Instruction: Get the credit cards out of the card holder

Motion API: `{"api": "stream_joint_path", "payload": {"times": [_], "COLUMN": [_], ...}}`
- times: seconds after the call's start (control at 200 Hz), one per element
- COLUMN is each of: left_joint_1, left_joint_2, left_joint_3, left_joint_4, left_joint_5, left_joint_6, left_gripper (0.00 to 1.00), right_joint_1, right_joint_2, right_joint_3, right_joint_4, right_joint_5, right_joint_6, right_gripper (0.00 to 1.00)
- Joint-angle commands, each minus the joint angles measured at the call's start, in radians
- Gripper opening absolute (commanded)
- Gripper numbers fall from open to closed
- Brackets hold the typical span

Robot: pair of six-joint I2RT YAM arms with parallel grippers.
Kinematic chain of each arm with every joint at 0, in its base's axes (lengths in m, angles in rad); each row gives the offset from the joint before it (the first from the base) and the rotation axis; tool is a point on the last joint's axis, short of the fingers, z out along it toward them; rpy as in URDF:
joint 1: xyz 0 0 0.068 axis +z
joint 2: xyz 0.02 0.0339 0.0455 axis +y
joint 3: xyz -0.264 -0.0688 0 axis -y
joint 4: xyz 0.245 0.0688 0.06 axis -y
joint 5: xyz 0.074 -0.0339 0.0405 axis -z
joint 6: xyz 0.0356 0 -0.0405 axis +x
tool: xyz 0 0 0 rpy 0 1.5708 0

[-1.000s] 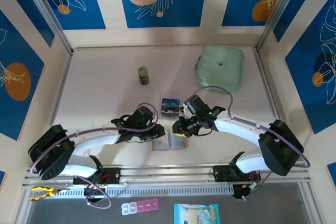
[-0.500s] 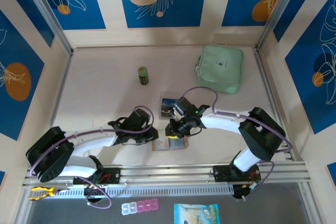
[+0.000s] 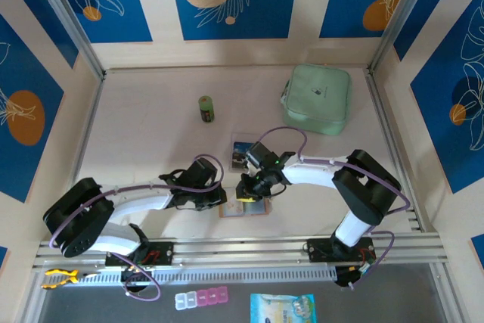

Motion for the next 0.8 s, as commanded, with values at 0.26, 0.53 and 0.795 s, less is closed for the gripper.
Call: {"api": "stream_joint_path", "payload": {"times": [0.26, 0.53, 0.795], "left_joint_1": [0.013, 0.013, 0.016], "left_joint_2": [-0.003, -0.017, -0.028], "left_joint_3": [-0.015, -0.021, -0.012], "left_joint_4": [-0.047, -0.053, -0.064], "left_joint_5": [-0.006, -0.008, -0.011], "left_joint_6": [0.026, 0.028, 0.034], "left_gripper": [0.08, 0.08, 0.08], "right_joint_1": [0.037, 0.051, 0.052], "right_joint_2": [0.034, 0.031, 0.004], "right_joint_3": [0.046, 0.052, 0.06], "right_joint_4": [-0.076, -0.122, -0.153], "right_joint_5": [0.084, 0.135, 0.167], "right_joint_6": [-0.03, -0.042, -0.05], "right_gripper": [0.21, 0.21, 0.21]}}
